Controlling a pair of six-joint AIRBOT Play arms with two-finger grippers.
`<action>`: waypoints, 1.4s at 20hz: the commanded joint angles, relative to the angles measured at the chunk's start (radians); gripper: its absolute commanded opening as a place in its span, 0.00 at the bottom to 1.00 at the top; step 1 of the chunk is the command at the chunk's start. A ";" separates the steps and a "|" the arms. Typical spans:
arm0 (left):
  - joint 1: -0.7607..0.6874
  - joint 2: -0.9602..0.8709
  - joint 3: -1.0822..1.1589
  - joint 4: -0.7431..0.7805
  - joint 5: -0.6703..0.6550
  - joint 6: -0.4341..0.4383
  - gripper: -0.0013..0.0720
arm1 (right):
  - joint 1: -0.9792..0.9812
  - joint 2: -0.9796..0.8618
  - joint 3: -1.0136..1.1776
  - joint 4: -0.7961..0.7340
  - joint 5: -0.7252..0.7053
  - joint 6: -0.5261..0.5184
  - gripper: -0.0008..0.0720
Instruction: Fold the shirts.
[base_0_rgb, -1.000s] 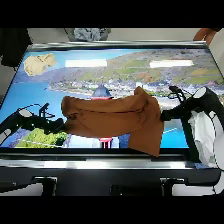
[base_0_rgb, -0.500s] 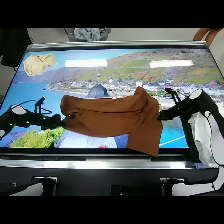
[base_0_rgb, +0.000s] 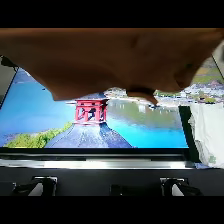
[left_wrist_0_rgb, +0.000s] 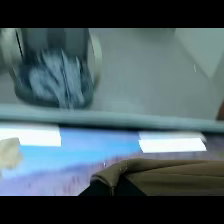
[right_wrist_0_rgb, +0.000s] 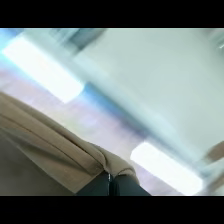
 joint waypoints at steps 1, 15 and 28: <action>0.000 0.145 0.175 0.080 0.031 -0.098 0.05 | 0.000 0.232 0.083 -0.116 -0.061 0.067 0.08; 0.000 -0.051 0.149 0.171 -0.351 0.023 0.05 | 0.000 0.061 0.137 -0.253 0.539 0.150 0.08; 0.000 -0.882 -0.166 0.126 -0.028 0.071 0.05 | 0.246 -0.919 0.002 -0.219 -0.065 0.384 0.08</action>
